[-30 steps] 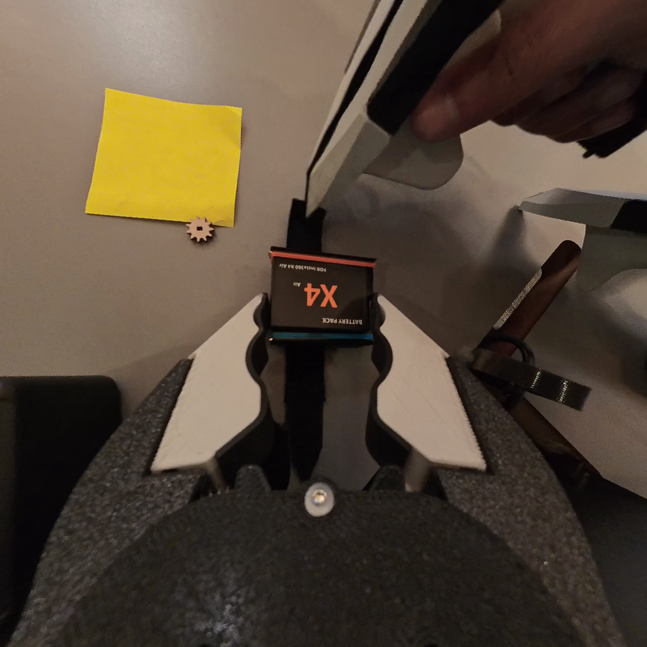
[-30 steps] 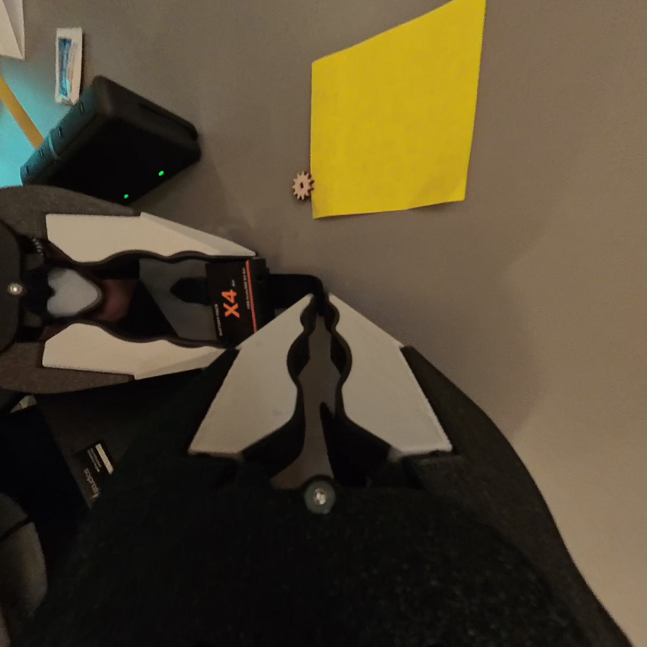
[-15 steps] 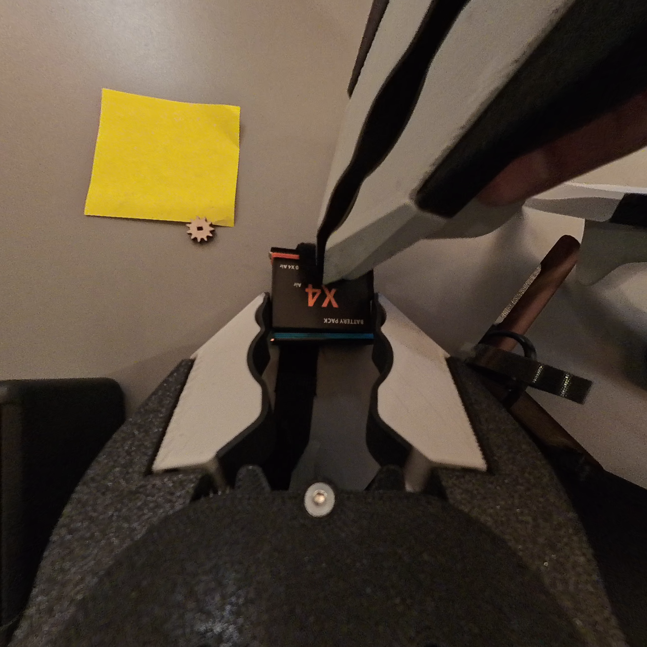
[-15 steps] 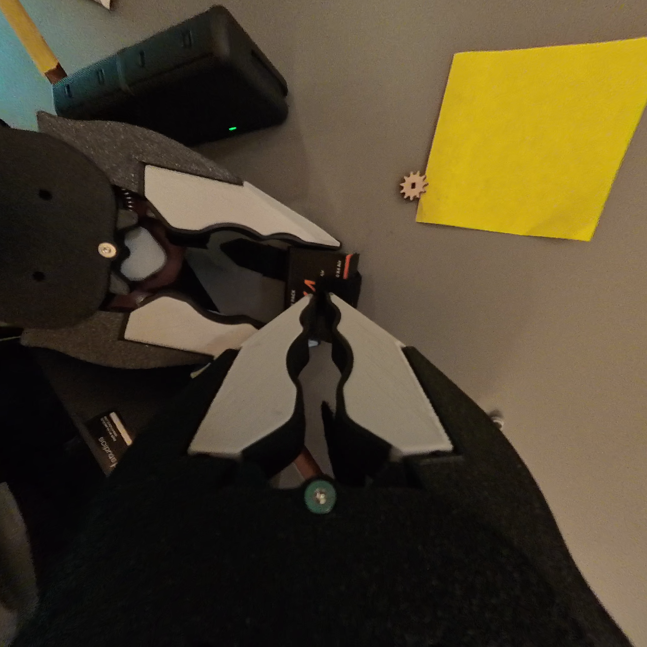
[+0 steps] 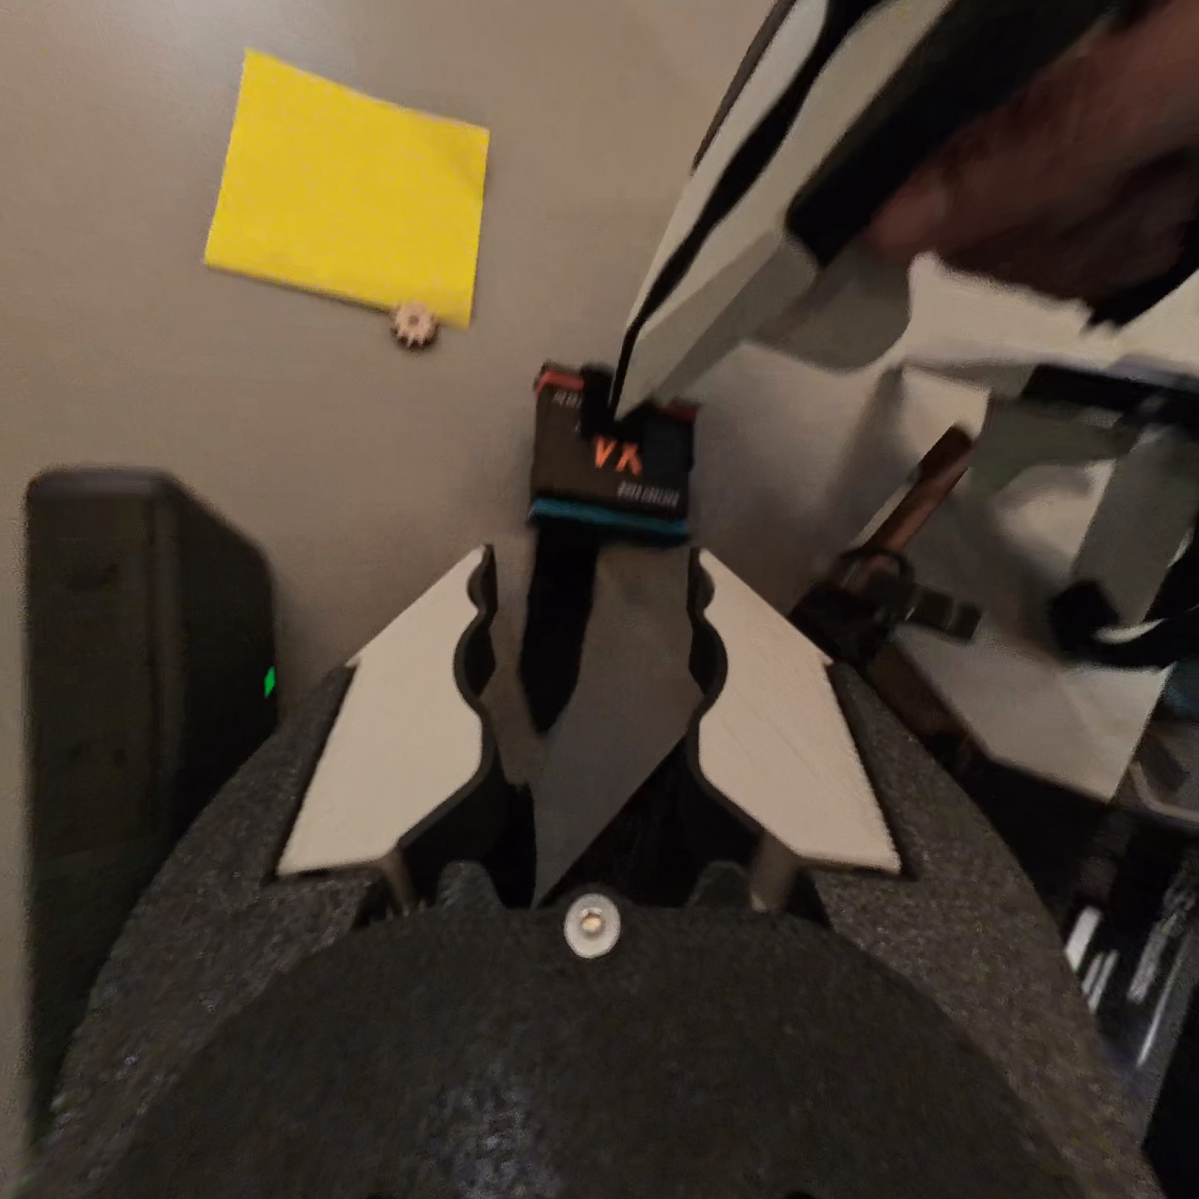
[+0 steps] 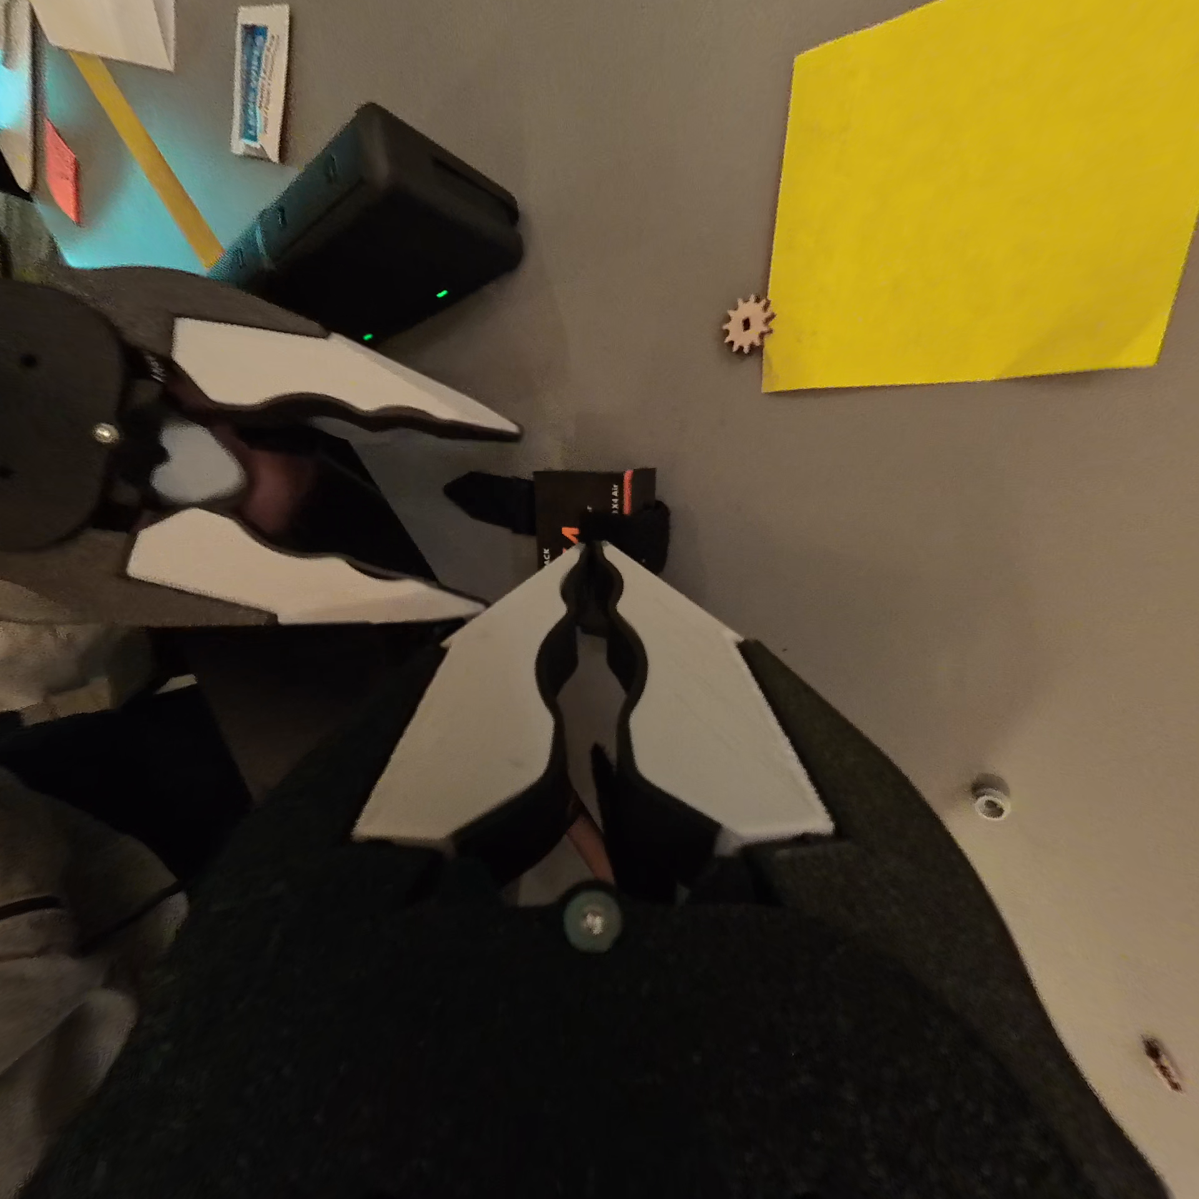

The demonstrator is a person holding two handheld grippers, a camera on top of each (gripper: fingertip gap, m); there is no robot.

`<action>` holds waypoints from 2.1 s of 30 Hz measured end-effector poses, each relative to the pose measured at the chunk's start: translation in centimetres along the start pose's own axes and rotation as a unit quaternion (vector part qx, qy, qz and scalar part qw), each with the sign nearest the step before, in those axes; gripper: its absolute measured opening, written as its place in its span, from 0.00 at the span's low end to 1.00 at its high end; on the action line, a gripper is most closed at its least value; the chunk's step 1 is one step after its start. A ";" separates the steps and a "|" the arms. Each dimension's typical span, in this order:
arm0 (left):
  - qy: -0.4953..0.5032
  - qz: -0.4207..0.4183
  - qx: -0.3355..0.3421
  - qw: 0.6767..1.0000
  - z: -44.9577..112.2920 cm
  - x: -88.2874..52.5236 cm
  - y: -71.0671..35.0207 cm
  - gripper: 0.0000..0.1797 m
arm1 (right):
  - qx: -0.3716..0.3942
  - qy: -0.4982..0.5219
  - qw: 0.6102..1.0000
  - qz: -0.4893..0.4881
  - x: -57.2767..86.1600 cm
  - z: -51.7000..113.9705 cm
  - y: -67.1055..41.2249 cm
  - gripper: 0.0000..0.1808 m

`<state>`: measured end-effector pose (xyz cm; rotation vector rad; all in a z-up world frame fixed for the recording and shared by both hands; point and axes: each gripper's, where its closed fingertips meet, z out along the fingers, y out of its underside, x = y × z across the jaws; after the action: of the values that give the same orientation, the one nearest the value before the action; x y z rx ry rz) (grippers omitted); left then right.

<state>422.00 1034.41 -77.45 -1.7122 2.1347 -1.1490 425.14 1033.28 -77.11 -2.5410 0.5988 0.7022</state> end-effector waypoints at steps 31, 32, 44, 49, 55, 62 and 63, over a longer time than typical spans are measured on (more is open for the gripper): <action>-0.017 -0.069 -0.005 0.997 -3.4 0.3 2.0 0.00 | 0.010 0.042 0.998 -0.037 -0.2 0.2 0.1 0.00; -0.005 -0.089 -0.009 0.996 -3.5 0.4 2.0 0.00 | 0.013 0.037 0.999 -0.035 -0.4 0.2 0.1 0.00; 0.145 -0.432 0.070 0.887 -2.1 1.6 -2.2 0.00 | 0.025 0.100 0.985 -0.142 -0.6 0.4 0.2 0.00; 0.152 -0.521 0.102 0.834 -1.1 0.2 -3.0 0.00 | 0.042 0.095 0.983 -0.149 -0.7 0.4 0.2 0.00; 0.127 -0.553 0.108 0.816 0.3 -0.1 -3.1 0.00 | 0.055 0.084 0.983 -0.153 -0.7 0.4 0.2 0.00; 0.089 -0.558 0.125 0.815 0.7 -0.5 -2.9 0.00 | 0.060 0.059 0.988 -0.131 -0.8 0.5 0.0 0.00; 0.082 -0.552 0.124 0.821 0.7 -0.4 -2.9 0.00 | 0.058 0.055 0.989 -0.124 -0.7 0.4 0.1 0.00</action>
<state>424.77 1034.35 -76.15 -2.8277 0.7893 -1.7169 424.39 1033.64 -77.01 -2.4989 0.3373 0.4307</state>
